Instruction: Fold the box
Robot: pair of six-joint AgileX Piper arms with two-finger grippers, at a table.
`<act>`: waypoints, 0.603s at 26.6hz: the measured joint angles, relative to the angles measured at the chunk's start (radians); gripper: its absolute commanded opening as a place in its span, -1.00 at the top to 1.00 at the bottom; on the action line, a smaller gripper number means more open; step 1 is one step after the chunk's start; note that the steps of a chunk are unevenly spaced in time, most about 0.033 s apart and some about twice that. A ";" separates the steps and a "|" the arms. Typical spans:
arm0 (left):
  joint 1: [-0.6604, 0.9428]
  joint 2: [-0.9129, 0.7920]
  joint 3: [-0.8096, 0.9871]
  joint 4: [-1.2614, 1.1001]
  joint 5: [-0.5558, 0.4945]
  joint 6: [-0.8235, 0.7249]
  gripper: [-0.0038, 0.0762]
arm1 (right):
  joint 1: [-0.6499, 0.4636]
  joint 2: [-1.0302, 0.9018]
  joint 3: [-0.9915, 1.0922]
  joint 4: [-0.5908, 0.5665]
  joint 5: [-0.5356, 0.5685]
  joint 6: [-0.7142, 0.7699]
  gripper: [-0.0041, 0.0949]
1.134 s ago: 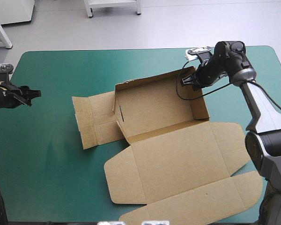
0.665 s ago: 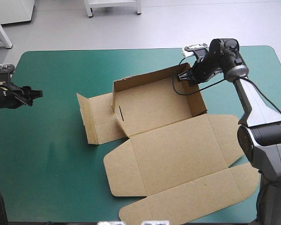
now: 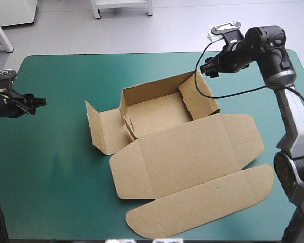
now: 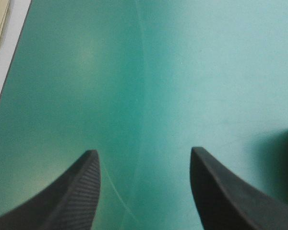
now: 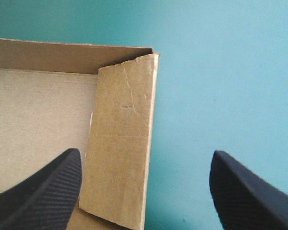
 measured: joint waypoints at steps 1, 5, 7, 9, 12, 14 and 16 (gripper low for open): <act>0.000 0.000 0.000 -0.001 0.000 0.000 -0.10 | 0.008 -0.015 0.009 -0.026 0.000 0.000 -0.50; 0.000 0.000 0.000 -0.001 0.000 0.000 -0.10 | 0.055 -0.010 0.098 -0.090 0.000 0.000 -0.50; 0.000 0.000 0.000 -0.003 0.000 0.000 -0.10 | 0.064 0.022 0.105 -0.096 0.000 0.007 -0.50; 0.000 0.000 0.000 -0.004 0.000 0.001 -0.10 | 0.065 0.058 0.107 -0.110 0.000 0.024 -0.50; 0.000 0.000 0.000 -0.007 0.000 0.015 -0.10 | 0.065 0.114 0.107 -0.126 0.000 0.034 -0.49; 0.000 0.000 0.000 -0.016 0.000 0.020 -0.10 | 0.065 0.141 0.108 -0.119 0.000 0.037 -0.49; 0.000 0.000 0.000 -0.024 0.000 0.022 -0.10 | 0.065 0.166 0.108 -0.110 -0.009 0.037 -0.49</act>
